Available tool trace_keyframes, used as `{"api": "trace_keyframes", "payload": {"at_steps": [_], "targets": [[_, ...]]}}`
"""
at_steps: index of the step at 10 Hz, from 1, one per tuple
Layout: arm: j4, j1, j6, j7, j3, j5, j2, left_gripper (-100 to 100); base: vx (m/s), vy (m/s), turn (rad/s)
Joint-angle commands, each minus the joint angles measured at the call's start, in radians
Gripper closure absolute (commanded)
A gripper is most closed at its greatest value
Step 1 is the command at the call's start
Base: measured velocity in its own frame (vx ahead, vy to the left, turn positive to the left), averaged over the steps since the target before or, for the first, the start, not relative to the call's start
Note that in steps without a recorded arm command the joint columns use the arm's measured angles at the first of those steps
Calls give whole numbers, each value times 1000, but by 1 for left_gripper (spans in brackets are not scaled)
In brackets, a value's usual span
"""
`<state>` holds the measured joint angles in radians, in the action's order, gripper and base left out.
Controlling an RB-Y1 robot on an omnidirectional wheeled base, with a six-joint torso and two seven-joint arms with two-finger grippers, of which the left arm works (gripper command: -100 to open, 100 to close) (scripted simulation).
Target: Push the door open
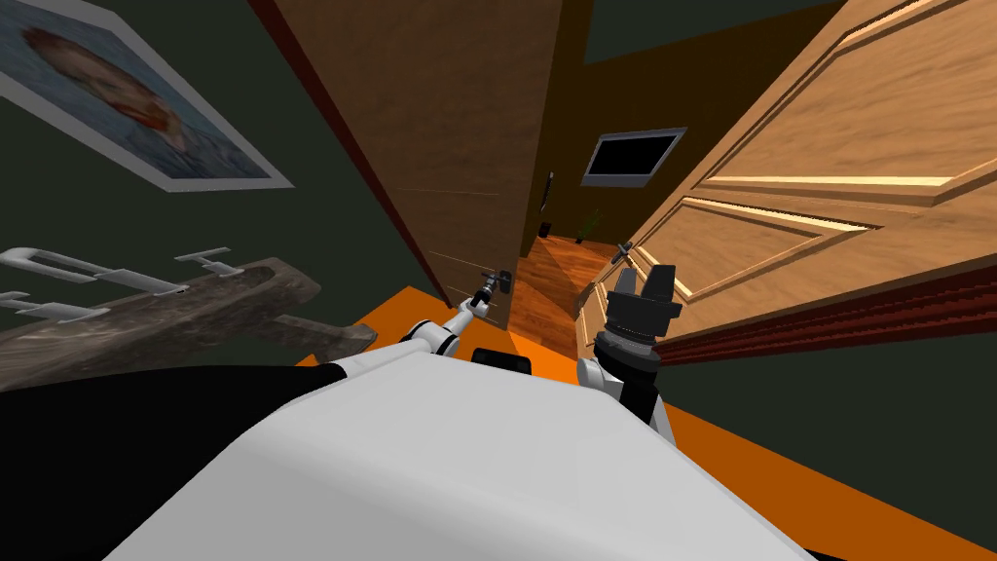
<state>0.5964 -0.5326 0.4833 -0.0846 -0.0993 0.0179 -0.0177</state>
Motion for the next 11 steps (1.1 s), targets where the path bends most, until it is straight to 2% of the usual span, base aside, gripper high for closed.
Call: {"api": "trace_keyframes", "payload": {"at_steps": [1,2,7,8,11], "targets": [[0,0,0,0,0,0,0,-100,75,-30,5],[0,0,0,0,0,0,0,100,-15,3,7],[0,0,0,0,0,0,0,100,-12,5,-6],[-1,1,-1,5,13,4,-13,100,87,-67,26],[-1,2,-1,9,24,8,-22,100,118,-79,31]]}}
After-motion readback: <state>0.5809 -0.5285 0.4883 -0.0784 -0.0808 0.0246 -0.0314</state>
